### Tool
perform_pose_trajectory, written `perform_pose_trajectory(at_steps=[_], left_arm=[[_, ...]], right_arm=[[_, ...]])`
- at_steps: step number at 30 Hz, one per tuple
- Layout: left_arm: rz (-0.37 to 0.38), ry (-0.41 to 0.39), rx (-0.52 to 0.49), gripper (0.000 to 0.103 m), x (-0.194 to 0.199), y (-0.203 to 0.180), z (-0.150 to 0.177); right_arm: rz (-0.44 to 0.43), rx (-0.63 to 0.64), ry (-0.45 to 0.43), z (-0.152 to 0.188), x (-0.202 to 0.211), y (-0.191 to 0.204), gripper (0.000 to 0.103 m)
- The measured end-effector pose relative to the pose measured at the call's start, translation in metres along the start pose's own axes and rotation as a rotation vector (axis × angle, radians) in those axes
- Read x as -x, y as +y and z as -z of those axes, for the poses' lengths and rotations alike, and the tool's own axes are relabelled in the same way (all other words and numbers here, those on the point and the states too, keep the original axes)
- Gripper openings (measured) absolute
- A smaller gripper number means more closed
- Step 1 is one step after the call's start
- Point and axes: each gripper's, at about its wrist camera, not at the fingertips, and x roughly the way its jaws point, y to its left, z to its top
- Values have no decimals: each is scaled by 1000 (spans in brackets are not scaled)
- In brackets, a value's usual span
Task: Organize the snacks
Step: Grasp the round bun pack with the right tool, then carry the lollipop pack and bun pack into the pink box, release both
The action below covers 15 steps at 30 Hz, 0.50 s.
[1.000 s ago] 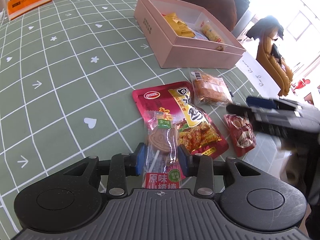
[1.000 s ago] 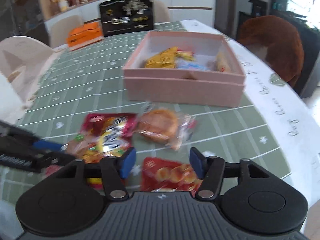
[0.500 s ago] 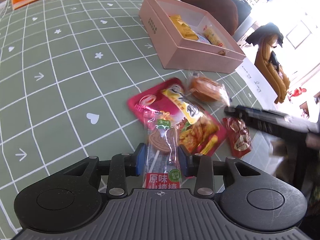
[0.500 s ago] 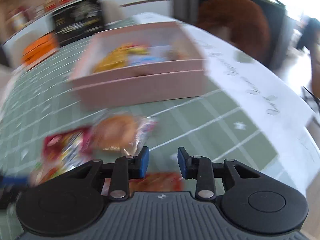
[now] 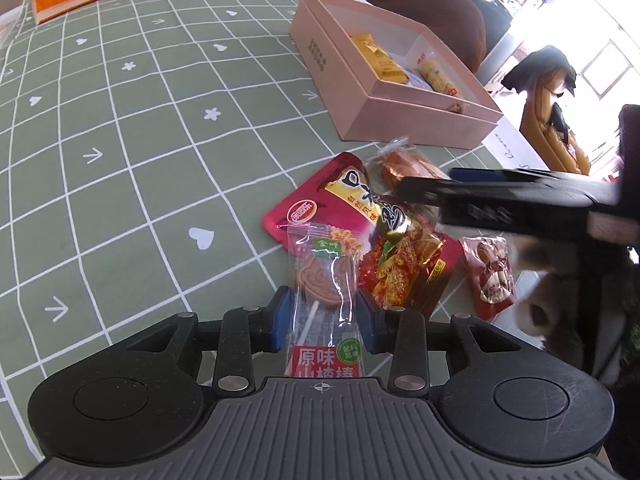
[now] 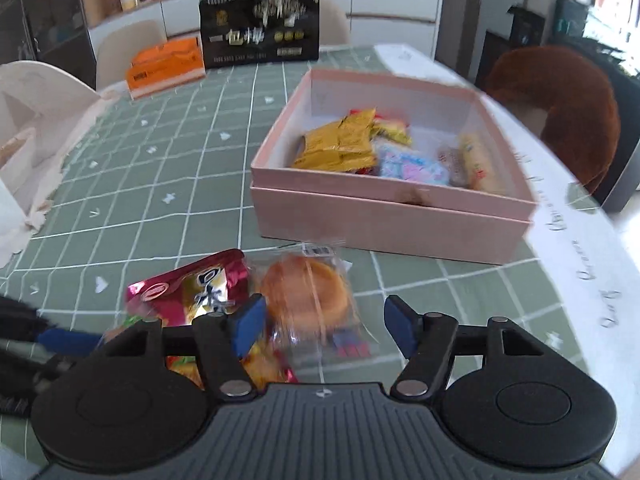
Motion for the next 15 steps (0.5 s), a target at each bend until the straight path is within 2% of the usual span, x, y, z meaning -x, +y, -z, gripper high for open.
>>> perform_pose_trajectory(at_steps=[3,5,6,9,13,15], left_arm=[[0,-2,-3,40,0,0,1],[7,-6,1,40,0,1,2],[10,-8,1,40,1,2,2],[12,-13,-2,41,1,2,3],[9,-16,11,40,3,1,5],[34,-57,14,39,11,-2,5]], right_arm=[[-43,-81,58,-8,-21,-4,65],[-46,-109,53,-8,-19,-3,54],[-61,-108,57,-7,-16,-2,55],[-86,-104,56,1,1,2,54],[-77,-123,29,9,31,-4,54],[-69,-147,-3,11,49,-11,54]])
